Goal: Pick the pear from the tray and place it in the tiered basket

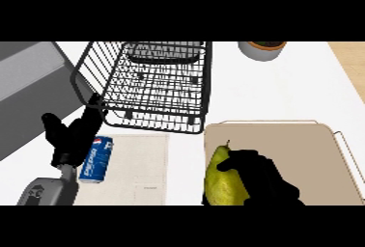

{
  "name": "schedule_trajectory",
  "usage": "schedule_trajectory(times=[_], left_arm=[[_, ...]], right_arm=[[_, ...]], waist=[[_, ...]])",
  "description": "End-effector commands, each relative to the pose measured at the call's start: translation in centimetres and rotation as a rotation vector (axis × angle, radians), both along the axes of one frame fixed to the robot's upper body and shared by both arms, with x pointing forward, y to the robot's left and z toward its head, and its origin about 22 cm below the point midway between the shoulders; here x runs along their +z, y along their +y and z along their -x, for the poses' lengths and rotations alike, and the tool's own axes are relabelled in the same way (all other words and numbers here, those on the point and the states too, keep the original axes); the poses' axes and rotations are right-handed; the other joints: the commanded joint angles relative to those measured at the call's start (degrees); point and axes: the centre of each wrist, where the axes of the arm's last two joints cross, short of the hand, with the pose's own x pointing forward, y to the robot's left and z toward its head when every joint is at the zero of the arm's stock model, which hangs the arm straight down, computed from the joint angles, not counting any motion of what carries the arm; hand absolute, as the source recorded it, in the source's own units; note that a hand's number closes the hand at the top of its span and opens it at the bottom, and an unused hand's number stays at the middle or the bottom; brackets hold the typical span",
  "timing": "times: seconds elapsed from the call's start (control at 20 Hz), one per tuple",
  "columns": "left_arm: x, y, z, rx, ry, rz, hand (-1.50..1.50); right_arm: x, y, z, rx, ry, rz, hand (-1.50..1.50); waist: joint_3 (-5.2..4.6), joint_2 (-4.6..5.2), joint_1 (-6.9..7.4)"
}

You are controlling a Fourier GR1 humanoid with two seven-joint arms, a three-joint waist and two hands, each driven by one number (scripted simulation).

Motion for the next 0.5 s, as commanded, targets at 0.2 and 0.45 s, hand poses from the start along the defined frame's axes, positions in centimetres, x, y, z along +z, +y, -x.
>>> schedule_trajectory(times=[0.2,0.45], left_arm=[[1.0,-3.0,-1.2,-0.113,-0.047,0.034,0.0],[2.0,-3.3,-1.8,-0.141,-0.052,0.026,0.0]], right_arm=[[4.7,0.7,-0.9,-0.071,0.065,0.005,1.5],[5.8,1.4,-4.4,-0.1,0.083,-0.015,1.5]], waist=[[-0.03,0.47,0.64],[0.0,0.74,1.83]])
